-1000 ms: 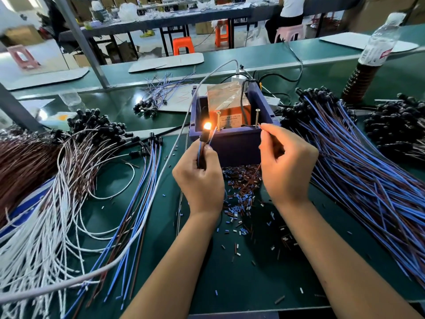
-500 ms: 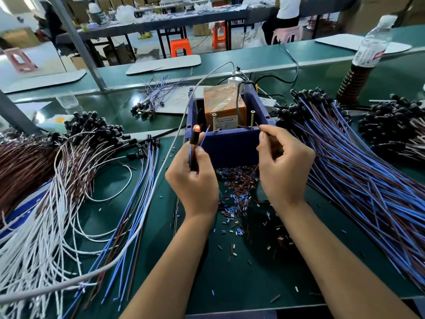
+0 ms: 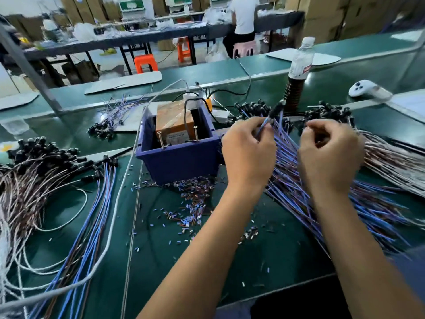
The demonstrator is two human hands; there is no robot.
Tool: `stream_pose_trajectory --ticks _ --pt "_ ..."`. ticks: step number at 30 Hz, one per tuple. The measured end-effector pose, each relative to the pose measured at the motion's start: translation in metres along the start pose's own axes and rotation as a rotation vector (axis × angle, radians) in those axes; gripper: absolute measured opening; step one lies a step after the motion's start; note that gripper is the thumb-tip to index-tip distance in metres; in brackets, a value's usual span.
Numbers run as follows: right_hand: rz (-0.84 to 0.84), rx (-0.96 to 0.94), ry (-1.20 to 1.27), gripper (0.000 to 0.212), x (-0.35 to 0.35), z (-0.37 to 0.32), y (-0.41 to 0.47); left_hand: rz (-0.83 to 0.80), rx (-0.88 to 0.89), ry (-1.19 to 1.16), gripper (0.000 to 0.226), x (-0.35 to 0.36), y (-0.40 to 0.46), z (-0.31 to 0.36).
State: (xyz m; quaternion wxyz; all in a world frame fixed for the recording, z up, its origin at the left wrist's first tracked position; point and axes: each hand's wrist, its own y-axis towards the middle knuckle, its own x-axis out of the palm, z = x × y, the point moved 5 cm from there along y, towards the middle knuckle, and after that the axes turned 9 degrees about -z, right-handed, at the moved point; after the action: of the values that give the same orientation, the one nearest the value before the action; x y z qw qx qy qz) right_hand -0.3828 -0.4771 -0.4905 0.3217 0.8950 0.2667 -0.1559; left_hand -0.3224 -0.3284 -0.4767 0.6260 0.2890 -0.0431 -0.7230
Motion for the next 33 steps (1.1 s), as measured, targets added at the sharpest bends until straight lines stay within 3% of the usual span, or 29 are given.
stream_pose_trajectory --ticks 3,6,9,11,13,18,25,33 --pt "0.077 -0.039 -0.295 0.045 -0.029 -0.005 0.005 -0.041 -0.13 -0.079 0.027 0.028 0.013 0.012" --pt "0.055 -0.187 -0.306 0.049 -0.035 -0.015 0.001 -0.1 -0.279 -0.383 0.035 0.051 0.025 0.017" --pt "-0.276 -0.289 -0.073 0.042 -0.022 -0.012 0.001 -0.123 -0.436 -0.82 0.043 0.069 0.033 0.02" --pt "-0.457 -0.238 0.062 0.036 -0.018 -0.006 0.002 -0.09 -0.446 -0.932 0.043 0.07 0.039 0.024" --pt "-0.466 -0.256 0.032 0.025 -0.022 0.0 0.008 -0.065 -0.446 -0.884 0.04 0.066 0.045 0.024" --pt "-0.326 -0.296 -0.088 0.024 -0.052 0.002 0.025 -0.008 -0.437 -0.548 0.036 0.047 0.067 0.006" --pt "-0.519 -0.119 -0.411 0.023 -0.025 0.032 0.013 -0.176 -0.441 -0.108 0.027 0.048 0.073 -0.021" --pt "-0.394 -0.07 -0.337 0.011 -0.013 0.034 -0.001 -0.343 -0.442 -0.145 0.029 0.036 0.044 -0.031"
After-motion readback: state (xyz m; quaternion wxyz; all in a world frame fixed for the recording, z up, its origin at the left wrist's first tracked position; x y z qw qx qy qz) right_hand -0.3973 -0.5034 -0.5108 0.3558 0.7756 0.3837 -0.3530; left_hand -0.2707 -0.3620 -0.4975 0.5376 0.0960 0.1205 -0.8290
